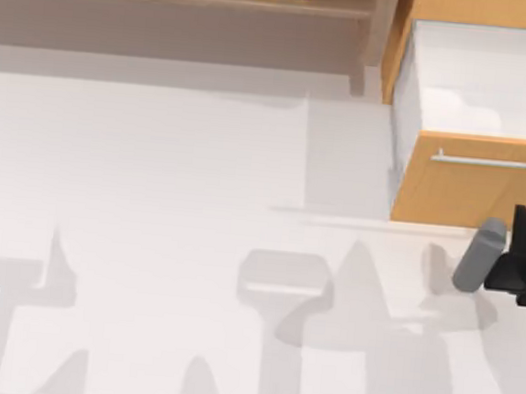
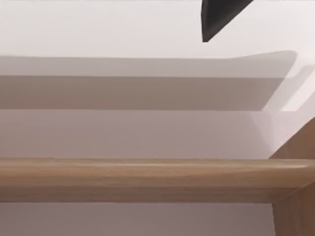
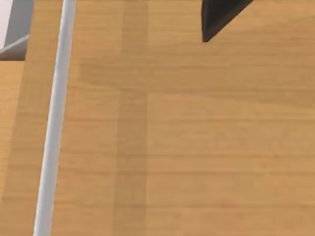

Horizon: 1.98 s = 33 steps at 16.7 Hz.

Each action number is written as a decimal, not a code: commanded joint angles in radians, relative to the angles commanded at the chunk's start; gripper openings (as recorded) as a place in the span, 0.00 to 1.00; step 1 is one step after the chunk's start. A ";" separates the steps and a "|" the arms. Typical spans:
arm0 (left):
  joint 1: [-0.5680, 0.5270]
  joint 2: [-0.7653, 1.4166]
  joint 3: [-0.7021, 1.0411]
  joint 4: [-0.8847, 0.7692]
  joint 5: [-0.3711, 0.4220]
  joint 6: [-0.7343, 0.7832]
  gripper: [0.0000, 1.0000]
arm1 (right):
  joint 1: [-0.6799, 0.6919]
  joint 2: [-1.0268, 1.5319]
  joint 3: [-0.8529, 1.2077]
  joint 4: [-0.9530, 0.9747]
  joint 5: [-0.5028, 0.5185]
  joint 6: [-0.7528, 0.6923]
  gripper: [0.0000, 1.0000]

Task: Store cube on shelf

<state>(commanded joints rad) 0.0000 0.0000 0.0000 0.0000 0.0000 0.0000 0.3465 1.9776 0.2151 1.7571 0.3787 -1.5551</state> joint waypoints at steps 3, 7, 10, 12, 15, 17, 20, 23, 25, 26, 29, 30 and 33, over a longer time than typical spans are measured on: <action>0.000 0.000 0.000 0.000 0.000 0.000 1.00 | 0.000 0.000 0.000 0.000 0.000 0.000 1.00; 0.000 0.000 0.000 0.000 0.000 0.000 1.00 | -0.008 0.010 0.029 -0.018 -0.008 0.000 1.00; 0.000 0.000 0.000 0.000 0.000 0.000 1.00 | -0.029 0.014 0.073 -0.058 -0.028 0.000 1.00; 0.000 0.000 0.000 0.000 0.000 0.000 1.00 | -0.037 0.016 0.092 -0.075 -0.037 0.000 1.00; 0.000 0.000 0.000 0.000 0.000 0.000 1.00 | -0.038 0.016 0.094 -0.077 -0.038 0.000 1.00; 0.000 0.000 0.000 0.000 0.000 0.000 1.00 | -0.038 0.016 0.094 -0.077 -0.038 0.000 0.92; 0.000 0.000 0.000 0.000 0.000 0.000 1.00 | -0.038 0.016 0.094 -0.077 -0.038 0.000 0.70; 0.000 0.000 0.000 0.000 0.000 0.000 1.00 | -0.038 0.016 0.094 -0.077 -0.038 0.000 0.47; 0.000 0.000 0.000 0.000 0.000 0.000 1.00 | -0.038 0.016 0.094 -0.077 -0.038 0.000 0.32; 0.000 0.000 0.000 0.000 0.000 0.000 1.00 | -0.038 0.016 0.094 -0.077 -0.038 0.000 0.25; 0.000 0.000 0.000 0.000 0.000 0.000 1.00 | -0.038 0.016 0.094 -0.077 -0.038 0.000 0.02; 0.000 0.000 0.000 0.000 0.000 0.000 1.00 | -0.038 0.016 0.094 -0.077 -0.038 0.000 0.00; 0.000 0.000 0.000 0.000 0.000 0.000 1.00 | -0.038 0.016 0.094 -0.077 -0.038 0.000 0.00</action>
<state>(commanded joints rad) 0.0000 0.0000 0.0000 0.0000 0.0000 0.0000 0.3082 1.9940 0.3092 1.6799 0.3406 -1.5554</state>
